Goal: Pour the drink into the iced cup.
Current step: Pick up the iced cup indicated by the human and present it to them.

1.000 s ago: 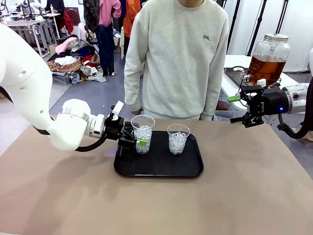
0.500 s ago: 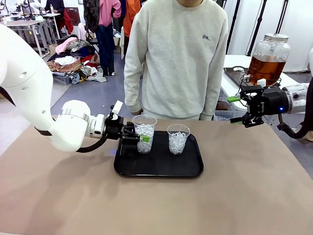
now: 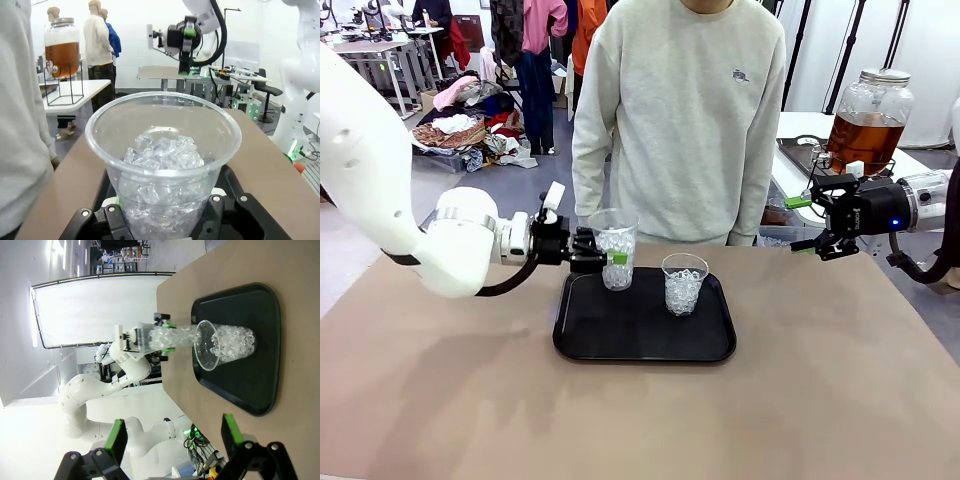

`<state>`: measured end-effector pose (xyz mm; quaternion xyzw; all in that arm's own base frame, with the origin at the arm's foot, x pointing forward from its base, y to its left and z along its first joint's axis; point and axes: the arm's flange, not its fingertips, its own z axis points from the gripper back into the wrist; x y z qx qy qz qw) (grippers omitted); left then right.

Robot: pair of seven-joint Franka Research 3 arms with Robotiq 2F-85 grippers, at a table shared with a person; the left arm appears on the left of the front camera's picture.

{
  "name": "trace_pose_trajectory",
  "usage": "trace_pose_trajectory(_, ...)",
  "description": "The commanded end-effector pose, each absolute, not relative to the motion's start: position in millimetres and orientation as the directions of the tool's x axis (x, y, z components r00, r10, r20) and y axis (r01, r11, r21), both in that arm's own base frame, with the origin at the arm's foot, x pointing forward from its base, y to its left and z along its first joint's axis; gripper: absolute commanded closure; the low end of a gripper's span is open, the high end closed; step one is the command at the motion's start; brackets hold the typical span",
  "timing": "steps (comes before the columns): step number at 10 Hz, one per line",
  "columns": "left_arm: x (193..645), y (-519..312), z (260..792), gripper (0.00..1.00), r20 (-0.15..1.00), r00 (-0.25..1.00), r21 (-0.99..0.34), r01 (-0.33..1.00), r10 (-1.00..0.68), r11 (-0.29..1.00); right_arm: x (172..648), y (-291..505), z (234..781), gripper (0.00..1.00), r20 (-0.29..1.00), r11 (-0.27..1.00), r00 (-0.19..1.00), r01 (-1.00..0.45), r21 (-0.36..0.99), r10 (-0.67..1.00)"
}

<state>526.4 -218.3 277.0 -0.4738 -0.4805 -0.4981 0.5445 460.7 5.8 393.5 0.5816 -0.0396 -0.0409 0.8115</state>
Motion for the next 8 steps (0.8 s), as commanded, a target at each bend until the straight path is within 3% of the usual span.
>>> trace_pose_trajectory(1, 522, -228, 313, 0.43, 0.995, 0.061, -0.055, 0.996, -0.085, 0.076, 461, 6, 394, 0.0, 0.015, 0.318, 0.993, 0.022, 0.948, -0.114)
trace_pose_trajectory(5, 537, -245, 368, 0.43, 0.99, 0.099, -0.092, 0.993, -0.101, 0.076, 461, 6, 394, 0.0, 0.015, 0.318, 0.993, 0.022, 0.948, -0.114)
trace_pose_trajectory(8, 540, -247, 379, 0.43, 0.988, 0.094, -0.081, 0.991, -0.126, 0.102, 461, 6, 394, 0.0, 0.015, 0.318, 0.993, 0.022, 0.948, -0.114)
